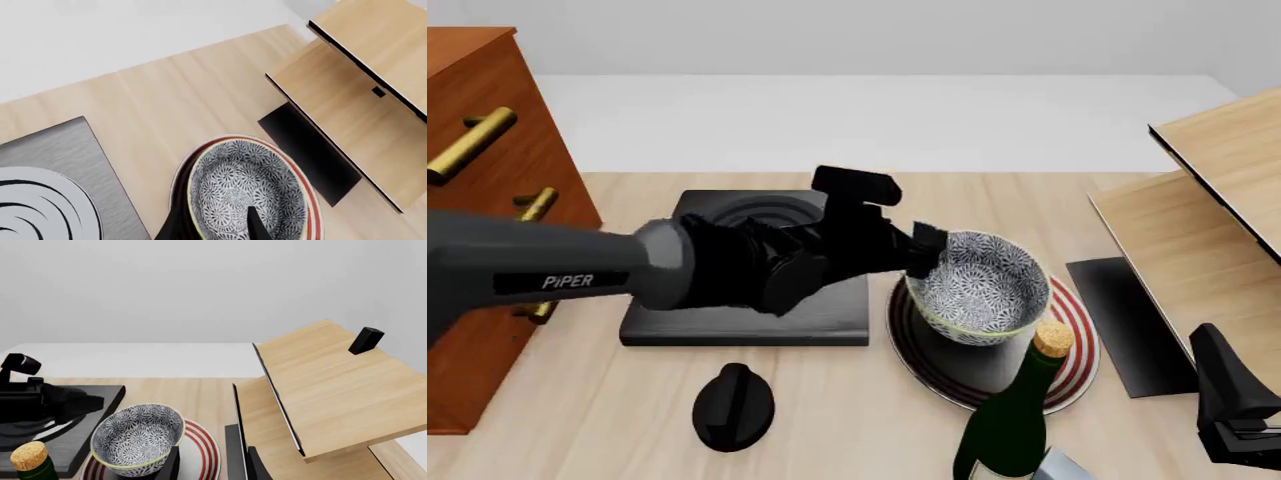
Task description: Pick up the akita bowl and put it on the plate.
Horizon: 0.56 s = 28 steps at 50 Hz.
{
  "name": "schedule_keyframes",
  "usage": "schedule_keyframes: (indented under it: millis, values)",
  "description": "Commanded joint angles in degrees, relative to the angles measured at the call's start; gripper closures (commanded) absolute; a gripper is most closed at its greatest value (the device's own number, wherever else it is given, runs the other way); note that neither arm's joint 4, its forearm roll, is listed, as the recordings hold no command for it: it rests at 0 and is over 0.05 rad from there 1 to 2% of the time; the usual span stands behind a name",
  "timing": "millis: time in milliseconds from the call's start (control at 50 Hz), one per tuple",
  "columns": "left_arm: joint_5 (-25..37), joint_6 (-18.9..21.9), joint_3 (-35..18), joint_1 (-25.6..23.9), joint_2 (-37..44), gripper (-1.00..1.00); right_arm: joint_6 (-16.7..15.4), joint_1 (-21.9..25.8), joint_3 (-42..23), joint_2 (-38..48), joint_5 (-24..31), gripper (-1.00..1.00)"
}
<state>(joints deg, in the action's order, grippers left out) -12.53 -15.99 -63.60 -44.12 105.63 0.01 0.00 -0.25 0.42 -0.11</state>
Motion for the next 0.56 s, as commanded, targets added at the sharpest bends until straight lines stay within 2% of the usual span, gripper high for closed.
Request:
schedule_keyframes:
  millis: [20, 200, 560]
  values:
    - [2.0, 2.0, 2.7, 0.6, -10.1, -1.00, 0.0, 0.0, 0.0, 0.0, 0.0, -1.00]
    - [4.0, 2.6, 4.9, 1.9, -19.2, -1.00, 0.0, 0.0, 0.0, 0.0, 0.0, -1.00]
    - [6.1, 5.1, 12.9, 3.1, -34.0, -1.00, 0.0, 0.0, 0.0, 0.0, 0.0, -1.00]
